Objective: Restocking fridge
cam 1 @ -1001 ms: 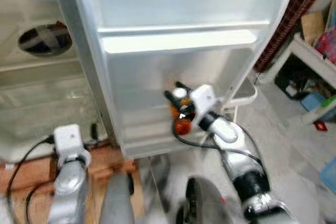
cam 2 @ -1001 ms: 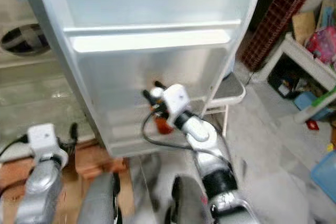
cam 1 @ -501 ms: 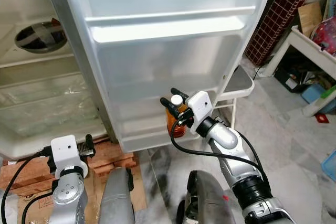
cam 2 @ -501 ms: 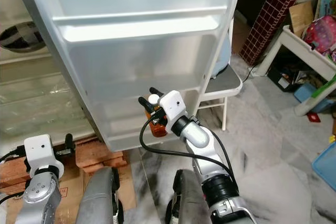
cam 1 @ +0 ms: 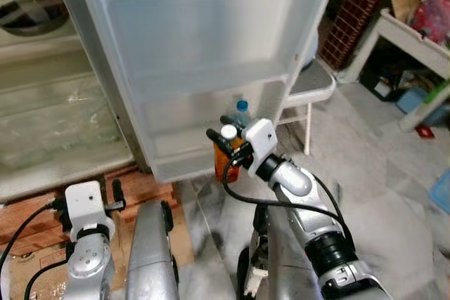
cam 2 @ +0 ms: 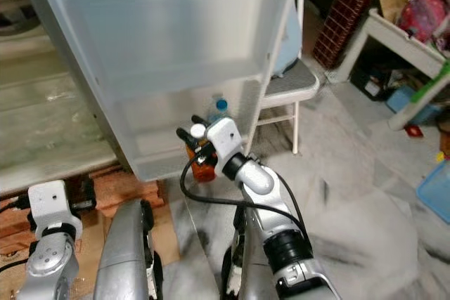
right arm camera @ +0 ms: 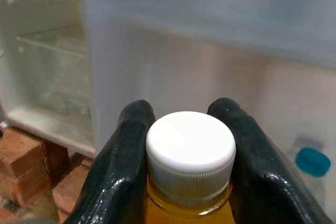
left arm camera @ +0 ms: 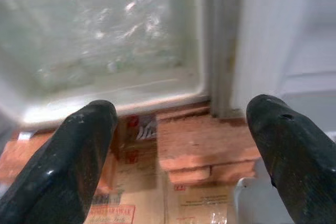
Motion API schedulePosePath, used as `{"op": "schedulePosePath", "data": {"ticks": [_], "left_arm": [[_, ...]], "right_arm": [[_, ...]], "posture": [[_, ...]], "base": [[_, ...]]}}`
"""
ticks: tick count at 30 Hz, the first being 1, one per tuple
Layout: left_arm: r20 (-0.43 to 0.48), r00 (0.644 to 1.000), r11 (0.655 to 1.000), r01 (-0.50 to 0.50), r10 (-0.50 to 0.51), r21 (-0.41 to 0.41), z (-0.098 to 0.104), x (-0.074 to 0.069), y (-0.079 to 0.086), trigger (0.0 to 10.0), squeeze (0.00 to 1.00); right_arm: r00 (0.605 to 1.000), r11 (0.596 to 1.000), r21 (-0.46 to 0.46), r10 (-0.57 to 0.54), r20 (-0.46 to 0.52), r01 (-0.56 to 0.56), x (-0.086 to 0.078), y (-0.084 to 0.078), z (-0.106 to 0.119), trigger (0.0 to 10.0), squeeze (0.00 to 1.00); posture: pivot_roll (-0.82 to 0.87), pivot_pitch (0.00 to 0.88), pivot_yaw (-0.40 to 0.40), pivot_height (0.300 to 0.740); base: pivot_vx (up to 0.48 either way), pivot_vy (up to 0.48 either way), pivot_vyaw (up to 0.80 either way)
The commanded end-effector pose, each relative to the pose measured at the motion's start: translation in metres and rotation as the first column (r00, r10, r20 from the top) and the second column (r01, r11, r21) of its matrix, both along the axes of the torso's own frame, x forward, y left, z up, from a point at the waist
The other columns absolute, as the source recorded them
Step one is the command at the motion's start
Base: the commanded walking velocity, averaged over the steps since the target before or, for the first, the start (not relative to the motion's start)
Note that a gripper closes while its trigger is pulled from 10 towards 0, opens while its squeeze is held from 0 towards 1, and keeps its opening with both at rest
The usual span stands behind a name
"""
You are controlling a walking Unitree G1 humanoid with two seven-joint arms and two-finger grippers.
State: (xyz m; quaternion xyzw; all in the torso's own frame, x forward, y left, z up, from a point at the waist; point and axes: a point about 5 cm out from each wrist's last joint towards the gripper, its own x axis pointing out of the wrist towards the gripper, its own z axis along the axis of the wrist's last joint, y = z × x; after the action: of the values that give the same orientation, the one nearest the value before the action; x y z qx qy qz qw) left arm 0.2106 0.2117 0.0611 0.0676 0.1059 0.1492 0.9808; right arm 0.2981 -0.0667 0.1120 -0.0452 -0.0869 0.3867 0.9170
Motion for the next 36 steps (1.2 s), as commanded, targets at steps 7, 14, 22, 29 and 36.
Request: {"op": "schedulePosePath", "data": {"ticks": [7,14,22,29,36], "left_arm": [[-0.006,0.997,0.997,0.076,-0.076,0.005,0.011,-0.011,-0.002,10.0,0.00],[-0.002,0.995,0.995,0.103,-0.103,0.012,0.022,-0.025,-0.013,10.0,0.00],[-0.007,0.996,0.996,0.087,-0.087,-0.007,0.027,-0.033,-0.015,10.0,0.00],[-0.009,0.994,0.994,0.104,-0.104,-0.013,0.032,-0.033,-0.019,10.0,0.00],[0.008,0.994,0.994,0.112,-0.112,0.005,0.037,-0.030,-0.021,10.0,0.00]], "right_arm": [[0.976,0.988,-0.003,0.150,0.156,-0.152,0.002,0.034,0.032,10.0,0.00],[0.924,0.974,-0.081,0.228,0.306,-0.213,0.006,0.054,0.051,10.0,0.00],[0.876,0.976,-0.153,0.205,0.436,-0.152,0.021,0.055,0.072,10.0,0.00],[0.810,0.973,-0.188,0.218,0.545,-0.136,0.022,0.059,0.079,10.0,0.00],[0.745,0.957,-0.217,0.287,0.602,-0.193,0.006,0.078,0.071,10.0,0.00]], "posture": [[0.16,0.198,-0.041,0.515],[0.18,0.262,-0.070,0.515],[0.19,0.287,-0.088,0.515],[0.19,0.294,-0.081,0.515],[0.22,0.310,-0.095,0.515]], "base": [[0.000,0.000,0.00],[0.000,0.000,0.00],[0.000,0.000,0.00],[0.000,0.000,0.00],[0.000,0.000,0.00]]}}
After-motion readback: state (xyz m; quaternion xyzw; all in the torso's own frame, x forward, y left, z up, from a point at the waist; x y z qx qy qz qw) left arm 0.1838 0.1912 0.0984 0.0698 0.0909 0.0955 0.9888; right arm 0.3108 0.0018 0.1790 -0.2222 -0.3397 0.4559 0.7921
